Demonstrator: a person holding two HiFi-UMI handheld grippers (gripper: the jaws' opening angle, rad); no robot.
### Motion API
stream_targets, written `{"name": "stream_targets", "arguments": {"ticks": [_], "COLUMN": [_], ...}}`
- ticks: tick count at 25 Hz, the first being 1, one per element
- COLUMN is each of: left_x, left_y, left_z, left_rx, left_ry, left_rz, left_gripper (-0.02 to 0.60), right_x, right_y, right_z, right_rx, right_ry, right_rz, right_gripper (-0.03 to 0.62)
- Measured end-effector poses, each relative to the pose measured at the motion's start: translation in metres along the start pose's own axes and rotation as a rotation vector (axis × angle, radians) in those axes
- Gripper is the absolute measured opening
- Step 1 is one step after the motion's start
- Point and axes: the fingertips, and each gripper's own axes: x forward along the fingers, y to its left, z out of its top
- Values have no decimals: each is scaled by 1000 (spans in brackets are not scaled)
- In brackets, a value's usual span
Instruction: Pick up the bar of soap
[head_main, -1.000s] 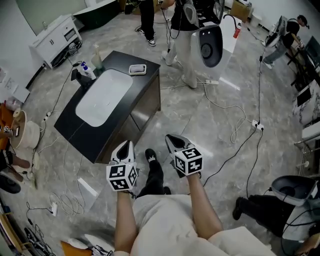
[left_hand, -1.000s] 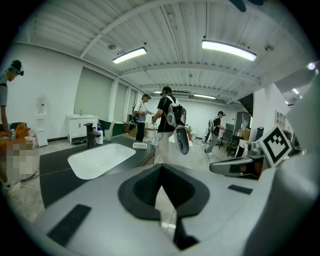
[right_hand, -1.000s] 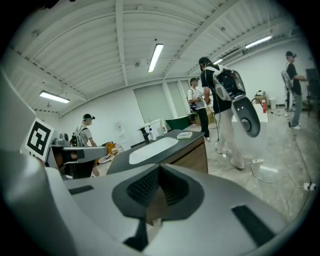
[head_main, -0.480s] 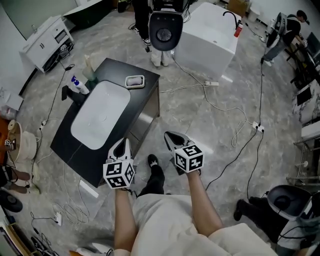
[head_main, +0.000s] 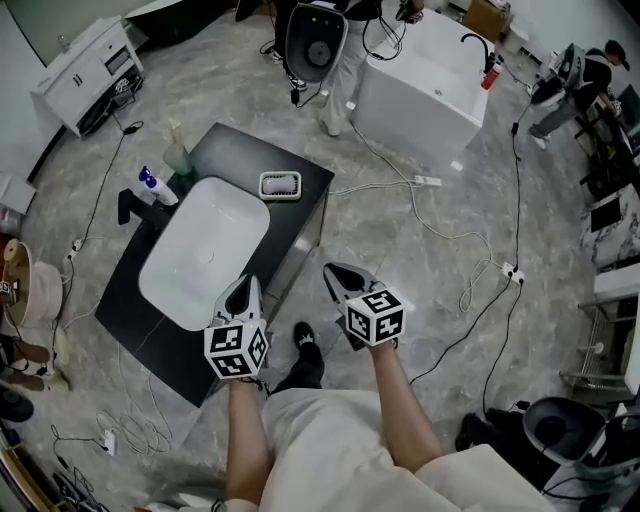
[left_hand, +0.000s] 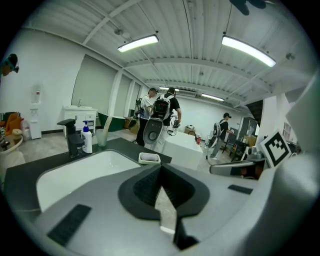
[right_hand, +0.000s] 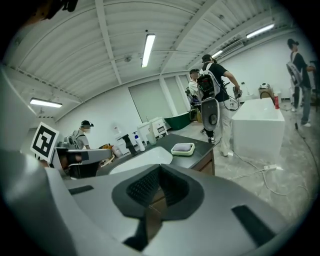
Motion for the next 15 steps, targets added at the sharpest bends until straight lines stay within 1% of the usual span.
{"name": "stream_targets", "arguments": {"ticks": [9,15], "left_x": [30,54], "left_y": [42,58], "left_z": [15,26], "left_rx": [-44,-54], "left_ry": [0,-3], "left_rz": [31,27], "left_gripper": [6,6], "right_x": [57,85], "right_y": [-2,-10], "right_z": [22,40], "right_rx": [-27,-19], "right_ry": [51,43], "right_rz": [46,43], "right_gripper": [6,6]}}
